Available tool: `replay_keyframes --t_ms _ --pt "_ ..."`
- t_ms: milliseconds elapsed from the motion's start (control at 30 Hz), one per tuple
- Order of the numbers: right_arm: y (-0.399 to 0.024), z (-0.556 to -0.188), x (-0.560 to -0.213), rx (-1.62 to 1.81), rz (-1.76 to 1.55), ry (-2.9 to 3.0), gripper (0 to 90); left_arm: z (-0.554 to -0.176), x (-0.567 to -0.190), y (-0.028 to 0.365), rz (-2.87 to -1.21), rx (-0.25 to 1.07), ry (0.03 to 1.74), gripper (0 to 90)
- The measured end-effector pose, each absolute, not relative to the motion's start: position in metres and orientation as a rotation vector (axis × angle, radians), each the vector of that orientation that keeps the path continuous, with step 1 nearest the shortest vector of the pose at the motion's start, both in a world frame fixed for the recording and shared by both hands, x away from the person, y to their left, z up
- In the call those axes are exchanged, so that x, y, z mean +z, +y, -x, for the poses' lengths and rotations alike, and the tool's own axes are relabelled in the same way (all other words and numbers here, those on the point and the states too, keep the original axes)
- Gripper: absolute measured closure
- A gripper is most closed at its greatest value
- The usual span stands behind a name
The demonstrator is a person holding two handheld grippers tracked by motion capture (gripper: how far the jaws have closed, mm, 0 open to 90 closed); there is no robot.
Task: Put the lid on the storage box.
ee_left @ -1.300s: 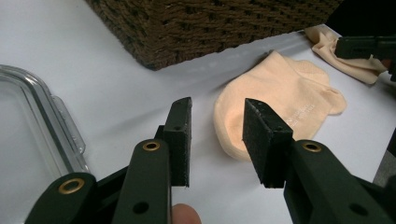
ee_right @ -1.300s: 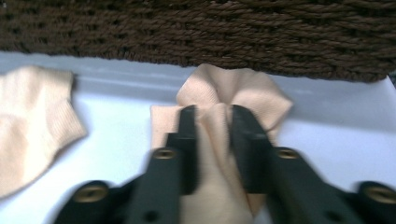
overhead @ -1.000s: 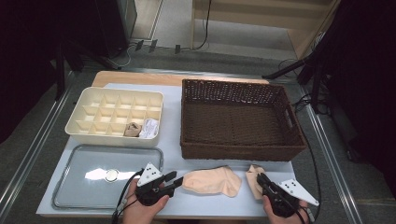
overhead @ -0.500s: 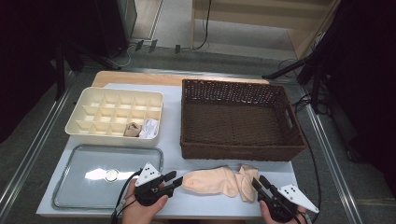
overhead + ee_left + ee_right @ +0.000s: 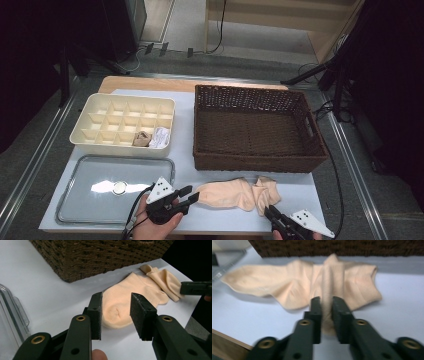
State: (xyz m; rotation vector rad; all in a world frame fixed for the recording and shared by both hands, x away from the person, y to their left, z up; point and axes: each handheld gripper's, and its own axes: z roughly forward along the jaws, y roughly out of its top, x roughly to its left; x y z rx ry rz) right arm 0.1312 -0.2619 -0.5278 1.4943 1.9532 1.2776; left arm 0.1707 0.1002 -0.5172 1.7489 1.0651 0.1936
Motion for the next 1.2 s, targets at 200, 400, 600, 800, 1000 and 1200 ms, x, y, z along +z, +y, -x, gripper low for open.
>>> replay_keyframes --t_ms 200,400,600,800,1000,1200 --pt "-0.238 -0.124 -0.504 1.384 -1.364 1.927 87.8 -0.166 -0.517 0.097 -1.755 0.19 1.054 63.3" --pt "-0.202 -0.129 -0.506 1.452 -1.244 2.056 81.9 -0.163 -0.52 0.091 -1.781 0.179 1.043 63.1" --pt "-0.218 -0.136 -0.512 1.471 -1.298 1.989 70.9 -0.162 -0.519 0.087 -1.788 0.171 1.029 63.1" --pt "-0.276 -0.151 -0.522 1.293 -1.502 1.83 66.2 -0.163 -0.519 0.085 -1.787 0.169 1.022 63.1" --pt "-0.285 -0.165 -0.54 1.232 -1.598 1.821 55.4 -0.164 -0.519 0.085 -1.788 0.166 1.025 63.1" --pt "-0.274 -0.167 -0.537 1.204 -1.576 1.877 84.3 -0.164 -0.52 0.085 -1.789 0.164 1.024 63.1"
